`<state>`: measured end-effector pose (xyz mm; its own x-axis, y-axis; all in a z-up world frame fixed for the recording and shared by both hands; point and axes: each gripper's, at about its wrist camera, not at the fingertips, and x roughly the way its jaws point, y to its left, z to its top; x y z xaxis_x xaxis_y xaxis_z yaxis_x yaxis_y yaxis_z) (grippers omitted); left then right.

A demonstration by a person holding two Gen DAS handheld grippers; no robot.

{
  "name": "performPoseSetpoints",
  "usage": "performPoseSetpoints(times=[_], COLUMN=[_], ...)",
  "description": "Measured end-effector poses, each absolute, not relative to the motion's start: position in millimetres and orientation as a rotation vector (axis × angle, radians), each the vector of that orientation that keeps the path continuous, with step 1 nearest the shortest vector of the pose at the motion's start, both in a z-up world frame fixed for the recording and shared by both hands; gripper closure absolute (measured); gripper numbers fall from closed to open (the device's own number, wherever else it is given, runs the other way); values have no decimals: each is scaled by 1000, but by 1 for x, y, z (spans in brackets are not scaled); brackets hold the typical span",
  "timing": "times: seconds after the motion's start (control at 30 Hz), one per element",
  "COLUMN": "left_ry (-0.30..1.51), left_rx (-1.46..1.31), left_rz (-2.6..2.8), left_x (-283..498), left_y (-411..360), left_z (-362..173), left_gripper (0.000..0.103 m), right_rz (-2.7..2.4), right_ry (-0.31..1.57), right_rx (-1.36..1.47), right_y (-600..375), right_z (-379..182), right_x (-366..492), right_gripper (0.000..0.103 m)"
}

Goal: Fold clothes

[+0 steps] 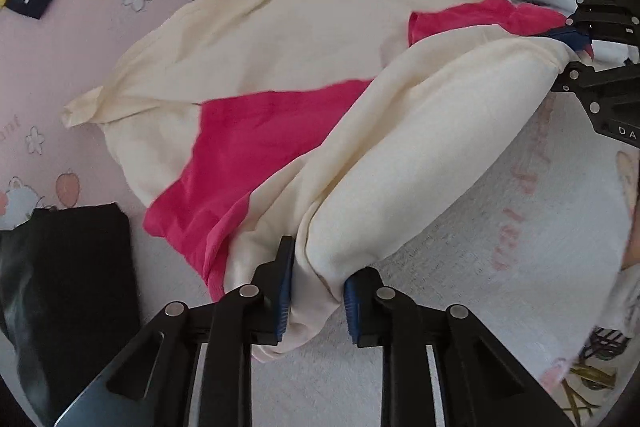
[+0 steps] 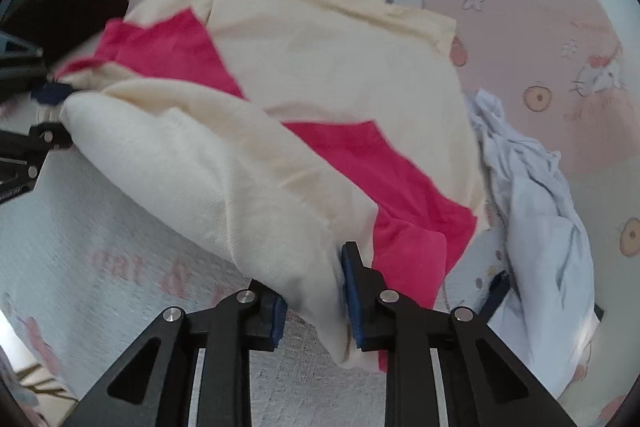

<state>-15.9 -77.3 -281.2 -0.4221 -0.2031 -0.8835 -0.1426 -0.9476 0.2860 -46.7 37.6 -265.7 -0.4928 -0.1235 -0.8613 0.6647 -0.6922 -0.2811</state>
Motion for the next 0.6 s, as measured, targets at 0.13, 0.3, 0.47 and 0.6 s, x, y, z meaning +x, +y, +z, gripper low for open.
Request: performPoseSetpoints(times=[0.13,0.3,0.47,0.6], left_ry=[-534,-517,-443,-410], left_rx=[1657,1662,1685,1696], left_rz=[-2585,-2596,-2576,-2558], left_x=[0,25,48,58], left_y=[-71,-64,-59,-55], left_z=[-267,-263,-260,-258], left_gripper=[84,84,84,84], right_rz=[-2199,-2170,-2131,-2084], right_ry=[930,926,988,1024], right_rx=[1141,1149,1137,1144], right_y=[37,40,41,45], right_z=[-253,-248,-250,-251], right_x=[-25,-17,4,24], right_gripper=[81,81,81,81])
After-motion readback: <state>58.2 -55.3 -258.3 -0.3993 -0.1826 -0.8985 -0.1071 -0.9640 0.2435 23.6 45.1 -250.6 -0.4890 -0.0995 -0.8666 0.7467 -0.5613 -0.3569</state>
